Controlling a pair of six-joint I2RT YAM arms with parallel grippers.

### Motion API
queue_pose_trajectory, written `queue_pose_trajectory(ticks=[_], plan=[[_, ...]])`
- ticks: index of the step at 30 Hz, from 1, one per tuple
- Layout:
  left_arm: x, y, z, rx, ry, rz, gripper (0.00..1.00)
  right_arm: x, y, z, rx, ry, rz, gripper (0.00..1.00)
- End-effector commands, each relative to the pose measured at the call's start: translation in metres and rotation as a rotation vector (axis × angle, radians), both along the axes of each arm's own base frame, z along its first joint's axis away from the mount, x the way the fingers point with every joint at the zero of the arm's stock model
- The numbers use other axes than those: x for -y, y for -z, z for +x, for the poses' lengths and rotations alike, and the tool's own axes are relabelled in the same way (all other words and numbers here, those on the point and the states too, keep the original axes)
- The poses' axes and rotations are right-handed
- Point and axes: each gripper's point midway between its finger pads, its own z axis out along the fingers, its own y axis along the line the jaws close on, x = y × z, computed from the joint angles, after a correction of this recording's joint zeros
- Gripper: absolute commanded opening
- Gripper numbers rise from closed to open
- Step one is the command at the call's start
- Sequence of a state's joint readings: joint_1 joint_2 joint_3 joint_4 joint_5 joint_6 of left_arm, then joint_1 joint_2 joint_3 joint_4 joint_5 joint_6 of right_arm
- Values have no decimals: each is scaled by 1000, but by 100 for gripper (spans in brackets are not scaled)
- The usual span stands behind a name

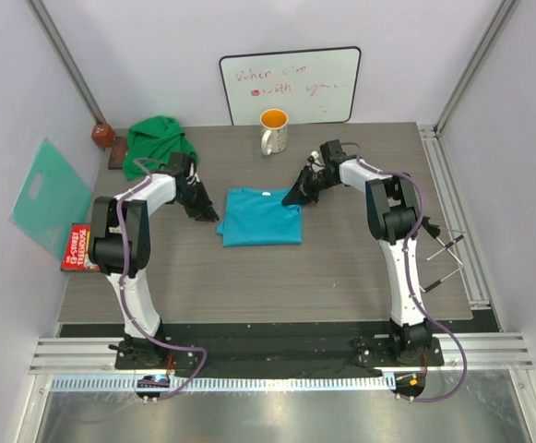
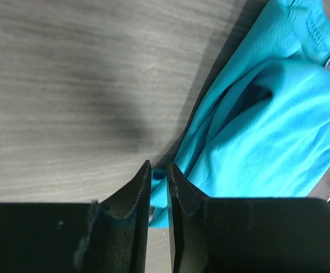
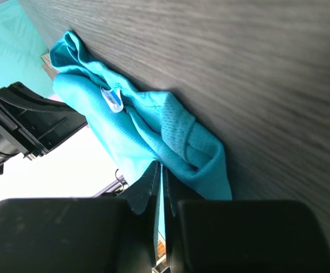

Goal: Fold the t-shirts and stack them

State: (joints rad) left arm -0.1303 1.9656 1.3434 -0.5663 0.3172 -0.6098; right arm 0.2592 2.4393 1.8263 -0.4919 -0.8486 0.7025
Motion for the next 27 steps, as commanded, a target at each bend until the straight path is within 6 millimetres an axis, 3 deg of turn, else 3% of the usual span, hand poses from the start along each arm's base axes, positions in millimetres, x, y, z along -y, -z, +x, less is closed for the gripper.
queue_pose_trajectory(ticks=[1, 4, 6, 8, 12, 18, 27], plan=[[-3, -25, -4, 55, -1, -1, 18, -1, -60, 4, 125, -33, 52, 15], [-2, -31, -8, 65, -4, -15, 24, -3, -91, 7, 193, -46, 82, 21], [2, -34, -8, 80, -2, -49, 40, -3, -111, 7, 230, -45, 98, 26], [9, -38, -7, 92, 3, -110, 46, -3, -126, 4, 245, -47, 126, 27], [15, -35, -4, 80, 2, -216, 47, -7, -132, -1, 253, -44, 157, 27], [27, -25, 0, 60, 36, -301, 47, -16, -101, -19, 180, -57, 149, 24], [34, -8, -14, 25, 65, -355, 48, -54, -49, -65, 73, -155, 104, 22]])
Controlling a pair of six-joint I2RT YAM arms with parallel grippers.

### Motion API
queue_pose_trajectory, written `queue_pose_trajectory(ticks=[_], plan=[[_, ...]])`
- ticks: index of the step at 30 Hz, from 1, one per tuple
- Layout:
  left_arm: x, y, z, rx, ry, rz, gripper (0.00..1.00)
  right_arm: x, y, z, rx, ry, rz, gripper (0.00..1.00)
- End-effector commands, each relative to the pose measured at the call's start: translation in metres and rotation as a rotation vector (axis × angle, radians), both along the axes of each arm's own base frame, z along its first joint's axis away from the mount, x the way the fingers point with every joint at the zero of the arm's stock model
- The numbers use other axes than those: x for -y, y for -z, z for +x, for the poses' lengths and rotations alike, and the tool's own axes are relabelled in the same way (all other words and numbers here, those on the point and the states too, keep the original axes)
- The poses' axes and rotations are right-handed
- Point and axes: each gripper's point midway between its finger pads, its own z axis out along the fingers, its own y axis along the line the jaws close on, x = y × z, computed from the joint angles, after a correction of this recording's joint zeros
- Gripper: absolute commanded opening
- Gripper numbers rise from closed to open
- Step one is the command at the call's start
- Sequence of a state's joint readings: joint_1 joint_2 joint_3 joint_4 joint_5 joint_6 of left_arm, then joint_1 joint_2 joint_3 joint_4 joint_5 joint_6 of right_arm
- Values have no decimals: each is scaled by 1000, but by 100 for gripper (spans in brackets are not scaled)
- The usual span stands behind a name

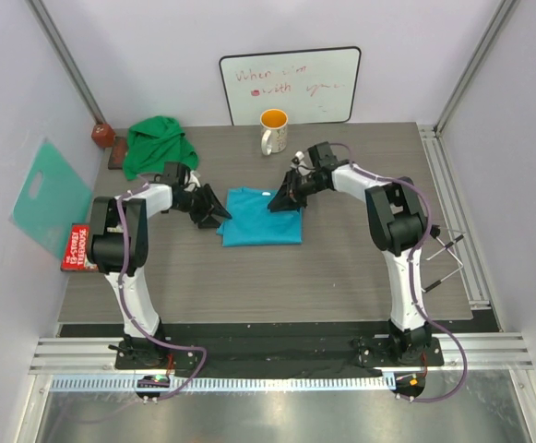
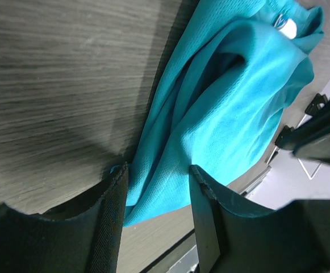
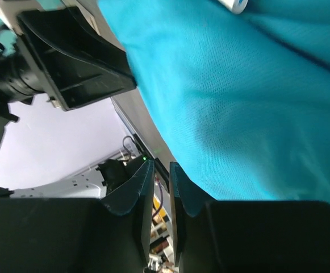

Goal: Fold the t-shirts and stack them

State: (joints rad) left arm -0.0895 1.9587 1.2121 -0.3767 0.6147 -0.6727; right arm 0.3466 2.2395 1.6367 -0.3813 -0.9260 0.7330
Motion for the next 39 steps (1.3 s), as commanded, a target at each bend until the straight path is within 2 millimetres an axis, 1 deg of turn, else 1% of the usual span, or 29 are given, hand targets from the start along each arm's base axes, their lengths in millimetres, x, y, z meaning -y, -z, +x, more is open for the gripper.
queue_pose_trajectory(ticks=[1, 4, 9, 15, 17, 20, 24, 27, 31, 35, 38, 39], plan=[[6, -1, -5, 15, 37, -57, 48, -19, 18, -20, -19, -50, -14, 21], [3, 12, -15, -26, 45, -32, 48, -18, 37, -24, -45, -42, -52, 19], [-3, 31, -28, -76, 35, 7, 48, -14, 53, -29, -58, -47, -90, 19], [0, 52, -37, -135, 39, -21, 48, -8, 75, -38, -109, -76, -140, 19], [3, 54, -38, -133, 49, -35, 48, -3, 84, -43, -125, -91, -170, 19], [7, 59, -39, -137, 61, -44, 48, -1, 87, -43, -131, -101, -183, 19], [18, 65, -45, -157, 93, -73, 49, -2, 89, -42, -134, -101, -184, 19], [28, 69, -50, -159, 119, -75, 48, -5, 88, -42, -133, -107, -179, 19], [47, 71, -56, -152, 151, -87, 48, -4, 92, -41, -141, -105, -180, 19], [56, 71, -54, -138, 154, -82, 47, -5, 93, -43, -145, -107, -181, 19], [55, 70, -53, -125, 144, -65, 43, -4, 92, -44, -142, -109, -183, 19], [54, 66, -51, -112, 143, -60, 39, -4, 92, -44, -141, -110, -183, 19]])
